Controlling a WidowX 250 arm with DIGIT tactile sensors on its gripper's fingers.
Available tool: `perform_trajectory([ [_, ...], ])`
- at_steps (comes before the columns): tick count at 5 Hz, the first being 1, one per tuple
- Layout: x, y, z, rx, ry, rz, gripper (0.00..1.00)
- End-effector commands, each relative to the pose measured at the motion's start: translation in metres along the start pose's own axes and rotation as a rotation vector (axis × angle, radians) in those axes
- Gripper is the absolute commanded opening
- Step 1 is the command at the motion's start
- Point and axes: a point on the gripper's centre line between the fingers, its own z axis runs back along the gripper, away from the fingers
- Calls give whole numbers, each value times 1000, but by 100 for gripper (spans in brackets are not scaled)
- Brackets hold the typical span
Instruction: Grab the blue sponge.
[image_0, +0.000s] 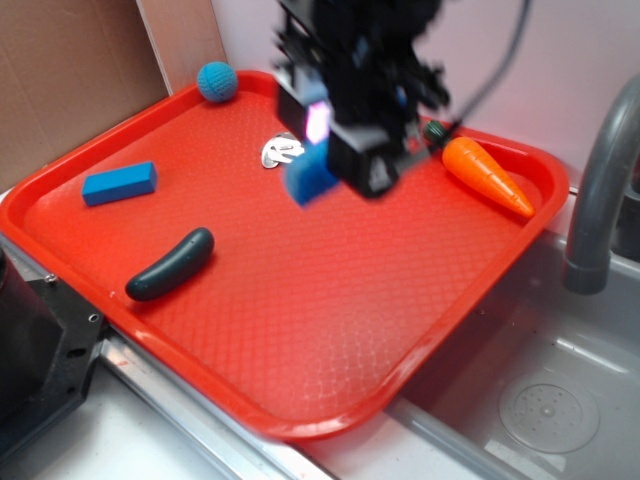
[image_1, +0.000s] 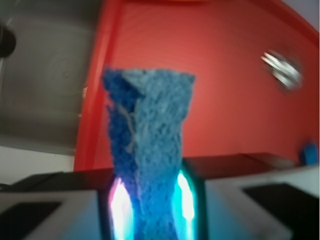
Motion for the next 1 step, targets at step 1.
perform_trajectory([
  [1, -35, 4, 99, -38, -129, 135, 0],
])
